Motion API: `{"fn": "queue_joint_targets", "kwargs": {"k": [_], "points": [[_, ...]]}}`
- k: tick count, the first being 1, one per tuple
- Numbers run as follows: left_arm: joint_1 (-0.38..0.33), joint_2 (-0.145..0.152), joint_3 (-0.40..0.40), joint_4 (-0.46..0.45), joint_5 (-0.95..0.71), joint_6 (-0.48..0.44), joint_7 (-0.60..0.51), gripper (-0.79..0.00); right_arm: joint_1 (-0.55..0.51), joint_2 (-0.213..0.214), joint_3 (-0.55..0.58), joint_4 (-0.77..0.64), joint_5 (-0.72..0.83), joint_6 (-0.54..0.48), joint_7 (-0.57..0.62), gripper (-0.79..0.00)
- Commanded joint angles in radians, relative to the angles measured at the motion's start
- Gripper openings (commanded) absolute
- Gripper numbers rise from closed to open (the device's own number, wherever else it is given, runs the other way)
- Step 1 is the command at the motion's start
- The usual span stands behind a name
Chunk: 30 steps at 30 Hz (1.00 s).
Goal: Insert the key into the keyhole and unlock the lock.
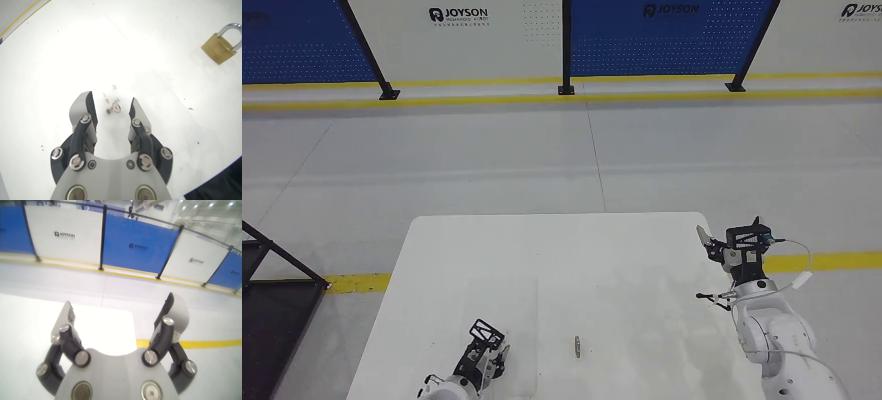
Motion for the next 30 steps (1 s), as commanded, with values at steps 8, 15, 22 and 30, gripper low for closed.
{"fn": "queue_joint_targets", "kwargs": {"k": [8,15,22,30], "points": [[-0.012,0.0,0.013,0.017,0.014,0.009,0.001,-0.508,0.0,0.0,0.0,0.0,0.0,0.0,0.0,0.0],[-0.012,0.001,0.016,0.02,0.029,0.019,0.01,-0.708,0.0,0.0,0.0,0.0,0.0,0.0,0.0,0.0],[-0.002,0.004,0.01,0.008,0.038,0.031,0.02,-0.763,0.0,0.0,0.0,0.0,0.0,0.0,0.0,0.0],[0.018,0.006,-0.003,-0.016,0.029,0.035,0.043,-0.785,0.0,0.0,0.0,0.0,0.0,0.0,0.0,0.0]]}}
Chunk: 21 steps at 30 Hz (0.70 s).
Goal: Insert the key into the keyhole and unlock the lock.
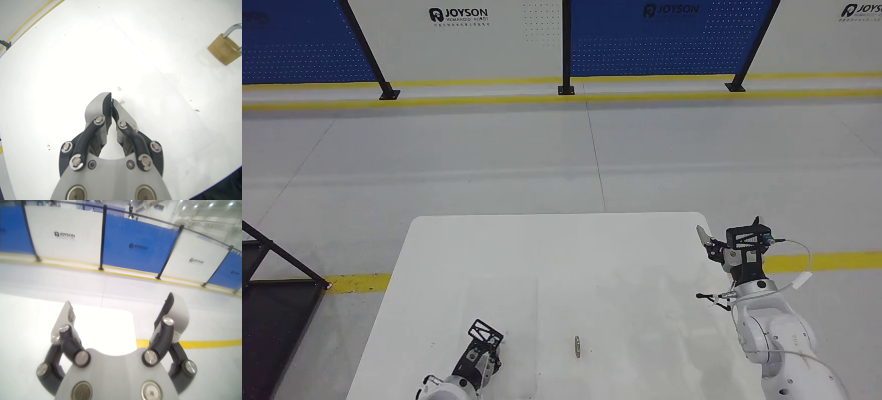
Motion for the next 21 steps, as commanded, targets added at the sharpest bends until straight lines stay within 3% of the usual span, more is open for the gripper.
{"fn": "queue_joint_targets", "kwargs": {"k": [1,8,13,21], "points": [[0.011,0.001,-0.004,-0.012,-0.003,0.0,0.013,-0.785,0.0,0.0,0.0,0.0,0.0,0.0,0.0,0.0],[0.054,0.008,-0.043,-0.06,-0.032,-0.025,0.1,-0.785,0.0,0.0,0.0,0.0,0.0,0.0,0.0,0.0],[0.103,0.013,-0.1,-0.098,-0.11,-0.066,0.313,-0.785,0.0,0.0,0.0,0.0,0.0,0.0,0.0,0.0],[0.16,0.029,-0.212,-0.064,-0.286,-0.334,0.678,-0.785,0.0,0.0,0.0,0.0,0.0,0.0,0.0,0.0]]}}
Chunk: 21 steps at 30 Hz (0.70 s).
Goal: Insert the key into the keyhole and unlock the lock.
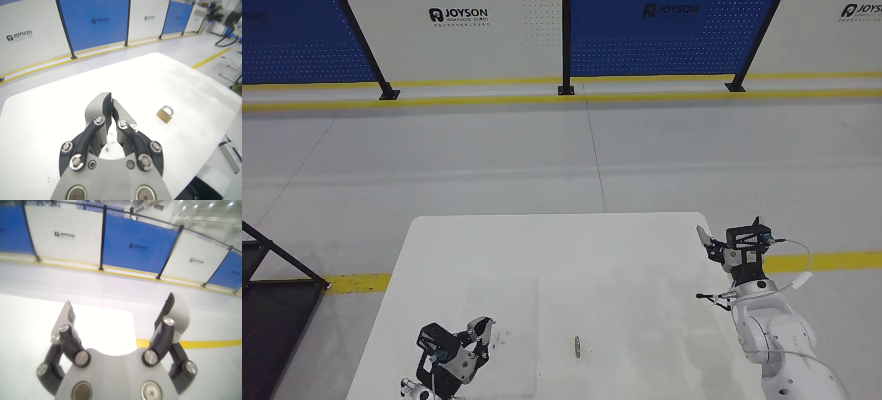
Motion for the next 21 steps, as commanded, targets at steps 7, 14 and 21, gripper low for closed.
{"fn": "queue_joint_targets", "kwargs": {"k": [7,14,21], "points": [[-0.001,0.015,-0.073,0.07,-0.023,-0.239,0.26,-0.785,-0.025,0.0,-0.028,-0.004,-0.059,-0.025,0.006,0.0],[-0.009,0.016,-0.073,0.093,-0.009,-0.253,0.298,-0.785,-0.136,-0.003,-0.173,-0.06,-0.281,-0.06,0.007,0.0],[-0.009,0.016,-0.073,0.093,-0.009,-0.253,0.298,-0.785,-0.201,-0.012,-0.343,-0.061,-0.428,-0.085,0.017,0.0]]}}
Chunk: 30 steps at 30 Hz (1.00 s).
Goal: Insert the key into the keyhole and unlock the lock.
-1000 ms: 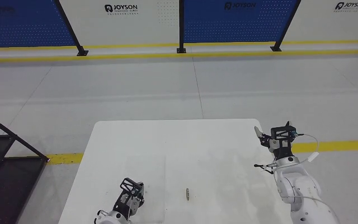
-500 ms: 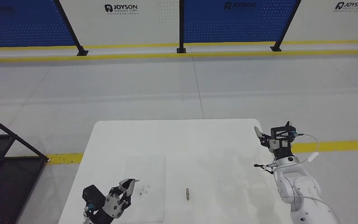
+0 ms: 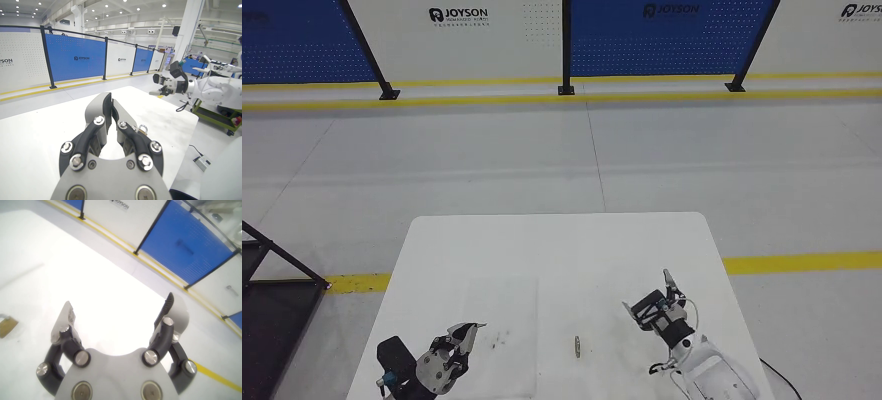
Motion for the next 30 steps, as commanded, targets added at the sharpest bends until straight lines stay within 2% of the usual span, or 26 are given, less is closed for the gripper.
{"fn": "queue_joint_targets", "kwargs": {"k": [1,3,6,14,23,30], "points": [[0.0,0.0,0.0,0.0,0.0,0.0,0.0,-0.785,-0.001,-0.003,-0.045,0.018,-0.012,-0.016,0.009,0.0],[0.0,0.0,0.0,0.0,0.0,0.0,0.0,-0.785,0.009,-0.008,-0.079,0.041,0.001,-0.028,0.02,0.0],[0.0,0.0,0.0,0.0,0.0,0.0,0.0,-0.785,0.029,-0.014,-0.135,0.085,0.046,-0.106,0.053,0.0],[0.0,0.0,0.0,0.0,0.0,0.0,0.0,-0.785,0.067,-0.03,-0.221,0.145,0.117,-0.113,0.056,0.0],[0.0,0.0,0.0,0.0,0.0,0.0,0.0,-0.785,0.085,-0.035,-0.253,0.178,0.25,-0.19,0.072,0.0],[0.0,0.0,0.0,0.0,0.0,0.0,0.0,-0.785,0.125,-0.042,-0.284,0.228,0.301,-0.191,0.101,0.0]]}}
